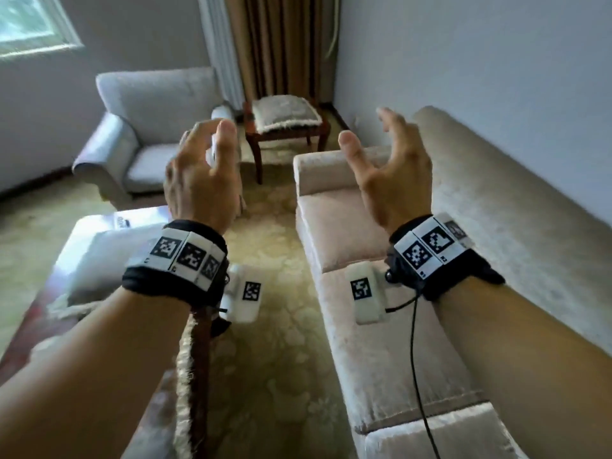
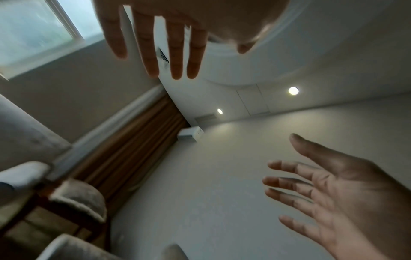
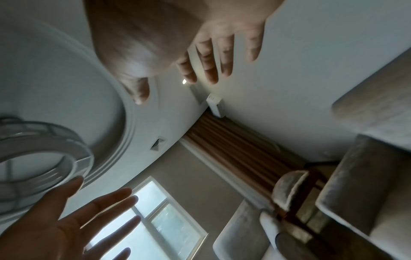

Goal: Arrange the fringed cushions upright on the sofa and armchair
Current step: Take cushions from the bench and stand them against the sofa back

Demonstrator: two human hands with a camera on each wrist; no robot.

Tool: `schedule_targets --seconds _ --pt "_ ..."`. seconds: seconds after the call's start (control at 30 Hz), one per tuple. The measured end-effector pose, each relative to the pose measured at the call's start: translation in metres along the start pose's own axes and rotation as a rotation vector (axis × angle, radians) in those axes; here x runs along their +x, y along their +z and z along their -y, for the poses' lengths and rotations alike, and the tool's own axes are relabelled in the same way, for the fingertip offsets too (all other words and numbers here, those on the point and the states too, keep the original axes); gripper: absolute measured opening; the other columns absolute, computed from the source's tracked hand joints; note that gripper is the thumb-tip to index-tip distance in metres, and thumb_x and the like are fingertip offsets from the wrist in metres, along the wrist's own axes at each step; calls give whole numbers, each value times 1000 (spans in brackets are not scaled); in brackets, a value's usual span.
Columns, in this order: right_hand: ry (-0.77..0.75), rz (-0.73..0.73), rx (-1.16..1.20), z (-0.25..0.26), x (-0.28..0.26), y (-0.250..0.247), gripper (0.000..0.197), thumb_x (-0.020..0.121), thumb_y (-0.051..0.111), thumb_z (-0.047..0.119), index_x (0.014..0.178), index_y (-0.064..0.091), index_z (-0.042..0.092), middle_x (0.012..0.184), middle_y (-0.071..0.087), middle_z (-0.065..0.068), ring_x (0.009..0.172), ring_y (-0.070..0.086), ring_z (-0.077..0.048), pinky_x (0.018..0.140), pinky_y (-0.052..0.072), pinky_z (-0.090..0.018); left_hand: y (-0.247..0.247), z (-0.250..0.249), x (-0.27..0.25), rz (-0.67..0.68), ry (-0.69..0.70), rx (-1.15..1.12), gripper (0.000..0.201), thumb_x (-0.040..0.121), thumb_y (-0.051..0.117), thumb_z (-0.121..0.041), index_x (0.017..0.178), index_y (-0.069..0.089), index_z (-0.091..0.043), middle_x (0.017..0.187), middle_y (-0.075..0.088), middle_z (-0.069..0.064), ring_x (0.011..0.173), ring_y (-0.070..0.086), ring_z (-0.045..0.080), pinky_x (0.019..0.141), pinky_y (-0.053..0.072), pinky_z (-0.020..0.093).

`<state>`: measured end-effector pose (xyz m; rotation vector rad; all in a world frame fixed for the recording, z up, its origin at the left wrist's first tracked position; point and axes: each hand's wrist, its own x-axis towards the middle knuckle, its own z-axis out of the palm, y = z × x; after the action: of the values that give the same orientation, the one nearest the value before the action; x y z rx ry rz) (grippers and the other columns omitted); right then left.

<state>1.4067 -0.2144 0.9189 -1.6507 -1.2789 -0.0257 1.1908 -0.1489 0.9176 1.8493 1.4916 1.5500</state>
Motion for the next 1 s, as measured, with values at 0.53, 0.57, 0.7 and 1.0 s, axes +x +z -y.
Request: schedule_targets --seconds 0.53,0.57,0.7,1.0 --pt "-381 481 241 207 -1 295 91 79 41 83 145 52 22 139 59 -8 130 54 -27 107 43 -41 -244 197 61 -588 -361 237 55 92 36 -70 115 70 -34 112 71 3 106 64 25 90 46 35" --pt "-395 509 247 214 -3 311 90 79 42 83 145 52 23 139 59 -7 130 54 -26 108 43 -43 -249 207 63 -605 -377 246 54 93 36 -69 115 70 -34 111 71 3 106 64 25 90 46 35" --pt "-419 635 281 239 -11 370 87 80 46 80 146 51 24 136 59 -6 127 53 -23 101 37 -28 -272 247 64 -673 -451 305 60 91 31 -74 117 68 -34 110 71 4 104 64 26 91 49 40" --pt "-526 1011 374 278 -71 519 75 87 58 70 146 51 24 140 57 -4 130 53 -21 103 38 -29 -310 337 16 -926 -726 476 56 97 34 -67 122 68 -30 118 71 -3 110 64 17 94 50 37"
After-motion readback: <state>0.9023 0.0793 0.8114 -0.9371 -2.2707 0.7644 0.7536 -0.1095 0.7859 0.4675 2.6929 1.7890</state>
